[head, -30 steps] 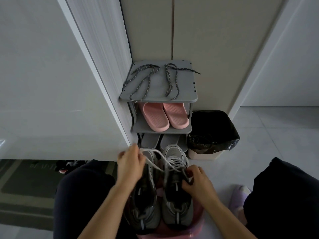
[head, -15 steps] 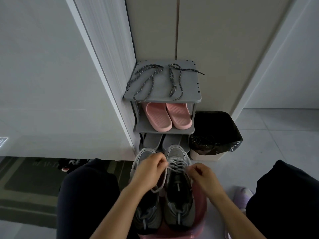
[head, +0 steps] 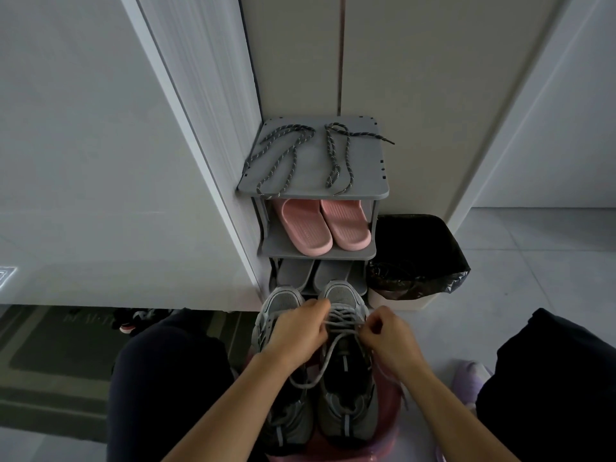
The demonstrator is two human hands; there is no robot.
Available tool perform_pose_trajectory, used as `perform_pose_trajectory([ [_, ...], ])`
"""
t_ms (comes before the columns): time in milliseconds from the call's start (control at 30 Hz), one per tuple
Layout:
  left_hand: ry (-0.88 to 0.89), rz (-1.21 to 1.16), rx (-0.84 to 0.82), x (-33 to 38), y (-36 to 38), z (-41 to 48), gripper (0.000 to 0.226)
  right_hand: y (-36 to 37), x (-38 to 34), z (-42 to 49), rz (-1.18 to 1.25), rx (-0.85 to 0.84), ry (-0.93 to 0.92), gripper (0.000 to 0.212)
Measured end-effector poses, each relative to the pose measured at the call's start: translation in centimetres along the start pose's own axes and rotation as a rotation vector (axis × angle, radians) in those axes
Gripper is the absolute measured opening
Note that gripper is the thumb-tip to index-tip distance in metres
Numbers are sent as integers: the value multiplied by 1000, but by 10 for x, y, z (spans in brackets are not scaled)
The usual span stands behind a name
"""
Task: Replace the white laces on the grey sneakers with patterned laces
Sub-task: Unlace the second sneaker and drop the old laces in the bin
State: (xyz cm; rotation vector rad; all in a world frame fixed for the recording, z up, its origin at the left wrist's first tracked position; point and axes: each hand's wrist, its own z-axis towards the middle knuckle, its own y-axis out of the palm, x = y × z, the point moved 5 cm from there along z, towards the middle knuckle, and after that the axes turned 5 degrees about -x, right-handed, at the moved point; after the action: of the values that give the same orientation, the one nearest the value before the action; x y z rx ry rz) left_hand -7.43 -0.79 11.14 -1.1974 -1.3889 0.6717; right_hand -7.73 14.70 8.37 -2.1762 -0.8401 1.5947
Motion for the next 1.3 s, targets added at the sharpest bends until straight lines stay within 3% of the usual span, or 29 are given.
perform_pose_trajectory([
  [100,33,132,43,-4,-3,3,15,-3,1,2,-54,32,-37,15],
  [200,-95,-54,21,-15,9,1,12,4,7,5,196,-20,8,14],
  [333,-143,-9,-64,-12,28,-4,27,16,18,3,390,-144,120,16],
  [467,-118,133,50,-18,-2,-5,18,-6,11,6,90,-144,31,20],
  [533,-120,188,57,-24,-7,-7,20,-11,7,7,95,-156,5,23],
  [800,-335,-66,-141,-14,30,-2,39,12,20,1,447,-161,136,28],
  [1033,-469,-338,-59,-13,26,0,29,10,17,-3,322,-102,66,24],
  [1100,-436,-277,-10,-11,19,-3,22,1,13,-3,291,-84,49,25],
  [1233,-318,67,228,-26,-18,-16,15,-27,16,-1,220,19,49,19],
  [1300,-290,48,202,-35,-18,-19,17,-30,19,-1,297,50,71,17],
])
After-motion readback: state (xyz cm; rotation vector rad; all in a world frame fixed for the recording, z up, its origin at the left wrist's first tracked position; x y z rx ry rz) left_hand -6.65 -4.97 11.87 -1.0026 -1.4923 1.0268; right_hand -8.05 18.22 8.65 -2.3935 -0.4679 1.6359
